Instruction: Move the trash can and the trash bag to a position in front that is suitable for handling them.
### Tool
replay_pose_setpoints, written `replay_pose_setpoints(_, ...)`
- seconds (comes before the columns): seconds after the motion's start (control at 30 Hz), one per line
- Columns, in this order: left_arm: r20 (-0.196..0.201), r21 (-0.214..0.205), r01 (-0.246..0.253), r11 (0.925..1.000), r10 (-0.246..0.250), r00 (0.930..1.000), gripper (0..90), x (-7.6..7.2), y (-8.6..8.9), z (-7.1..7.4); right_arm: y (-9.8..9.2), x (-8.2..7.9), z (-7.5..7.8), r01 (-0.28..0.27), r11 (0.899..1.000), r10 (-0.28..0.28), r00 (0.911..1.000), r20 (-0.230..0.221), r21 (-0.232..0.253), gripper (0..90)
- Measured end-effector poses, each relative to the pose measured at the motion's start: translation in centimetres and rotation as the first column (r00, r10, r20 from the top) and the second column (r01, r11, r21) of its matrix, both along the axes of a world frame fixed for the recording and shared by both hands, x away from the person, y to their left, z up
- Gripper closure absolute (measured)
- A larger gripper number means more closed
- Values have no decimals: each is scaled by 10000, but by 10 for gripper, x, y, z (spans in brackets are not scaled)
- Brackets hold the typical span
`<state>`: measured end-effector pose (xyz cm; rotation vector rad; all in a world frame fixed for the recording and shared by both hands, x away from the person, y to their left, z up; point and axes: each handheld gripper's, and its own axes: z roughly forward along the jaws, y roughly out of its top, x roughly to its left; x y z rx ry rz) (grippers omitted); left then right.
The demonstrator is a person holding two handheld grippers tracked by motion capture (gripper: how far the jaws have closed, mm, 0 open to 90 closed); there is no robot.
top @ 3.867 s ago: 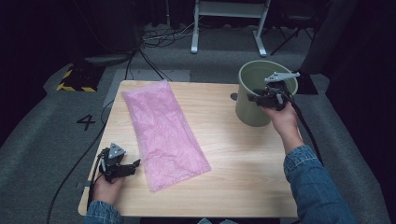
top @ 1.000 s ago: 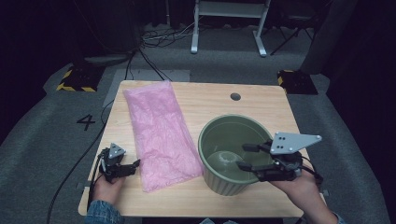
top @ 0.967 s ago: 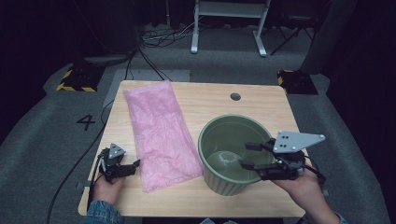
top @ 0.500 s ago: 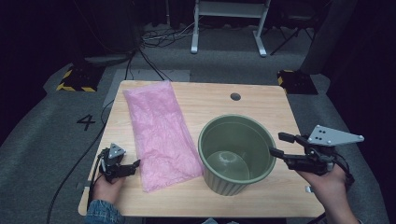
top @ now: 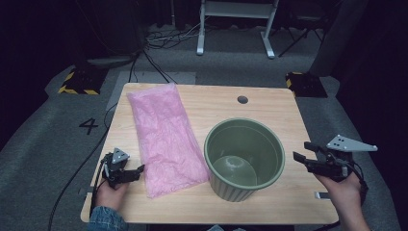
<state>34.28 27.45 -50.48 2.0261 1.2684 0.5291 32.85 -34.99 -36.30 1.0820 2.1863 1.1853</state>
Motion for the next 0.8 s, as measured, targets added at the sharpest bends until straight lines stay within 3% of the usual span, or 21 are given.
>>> replay_pose_setpoints(0.3, 0, -4, -6, 10000, 6, 10000, 228, 0, 0, 0, -11, 10, -56, 696, 9955, -734, 9956, -580, -648, 381)
replay_pose_setpoints(0.47, 3, 18, 14, 10000, -14, 10000, 228, 0, 0, 0, -13, 16, -86, 835, 9944, -907, 9890, -1165, -652, 384)
replay_pose_setpoints(0.53, 1, 7, -2, 10000, 2, 10000, 228, 0, 0, 0, -14, 18, -96, 887, 9935, -983, 9848, -1433, -718, 384)
replay_pose_setpoints(0.8, 4, 18, 15, 10000, -15, 10000, 228, 0, 0, 0, -17, 23, -125, 1322, 9870, -1461, 9752, -1660, -919, 378)
